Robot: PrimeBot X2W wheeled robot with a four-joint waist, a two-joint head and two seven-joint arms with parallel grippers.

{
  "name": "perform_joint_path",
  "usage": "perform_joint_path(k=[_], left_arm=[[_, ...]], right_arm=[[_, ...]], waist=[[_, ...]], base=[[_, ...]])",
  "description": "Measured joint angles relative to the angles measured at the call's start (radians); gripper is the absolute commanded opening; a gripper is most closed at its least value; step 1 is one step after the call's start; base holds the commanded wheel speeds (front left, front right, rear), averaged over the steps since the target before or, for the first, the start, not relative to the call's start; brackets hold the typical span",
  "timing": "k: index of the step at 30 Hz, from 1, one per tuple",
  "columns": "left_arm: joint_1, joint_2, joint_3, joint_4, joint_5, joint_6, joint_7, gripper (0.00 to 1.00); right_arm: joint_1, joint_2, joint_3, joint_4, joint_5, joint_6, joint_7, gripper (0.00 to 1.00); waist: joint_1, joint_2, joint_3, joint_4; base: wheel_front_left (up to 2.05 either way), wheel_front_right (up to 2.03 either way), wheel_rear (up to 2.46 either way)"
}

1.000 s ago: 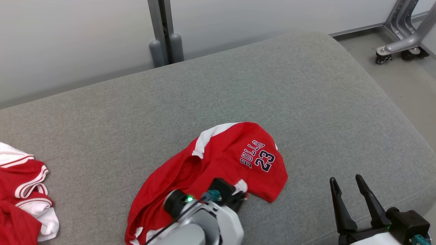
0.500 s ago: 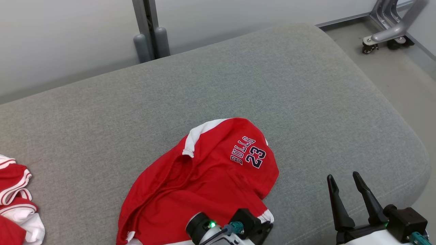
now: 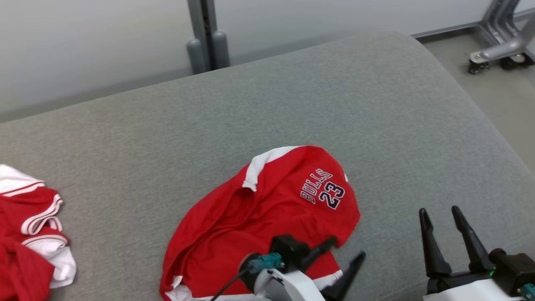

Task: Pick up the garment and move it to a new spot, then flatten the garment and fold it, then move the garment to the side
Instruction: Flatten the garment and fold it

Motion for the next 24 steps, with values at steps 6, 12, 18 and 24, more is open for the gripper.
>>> perform_joint_path(k=[6, 12, 18, 24], left_arm=[[0.013, 0.092, 0.153, -0.057, 0.087, 0.117, -0.064, 1.0], [0.142, 0.195, 0.323, -0.198, 0.295, 0.255, -0.066, 1.0], [0.286, 0.233, 0.458, -0.247, 0.385, 0.284, -0.066, 1.0], [0.4, 0.246, 0.593, -0.266, 0.453, 0.273, -0.066, 1.0]], right_arm=[[0.001, 0.001, -0.063, -0.053, -0.049, 0.0, 0.0, 1.0], [0.014, -0.008, -0.102, -0.097, -0.09, 0.0, 0.0, 1.0], [0.047, -0.026, -0.114, -0.103, -0.103, 0.0, 0.0, 1.0], [0.082, -0.023, -0.106, -0.09, -0.119, 0.0, 0.0, 1.0]], waist=[[0.0, 0.0, -0.022, 0.081], [0.0001, 0.0, -0.052, 0.159], [0.0, -0.0001, -0.08, 0.239], [0.0001, 0.0, -0.112, 0.287]], base=[[0.0, 0.0, 0.0], [0.0, 0.0, 0.0], [0.0, 0.0, 0.0], [0.0, 0.0, 0.0]])
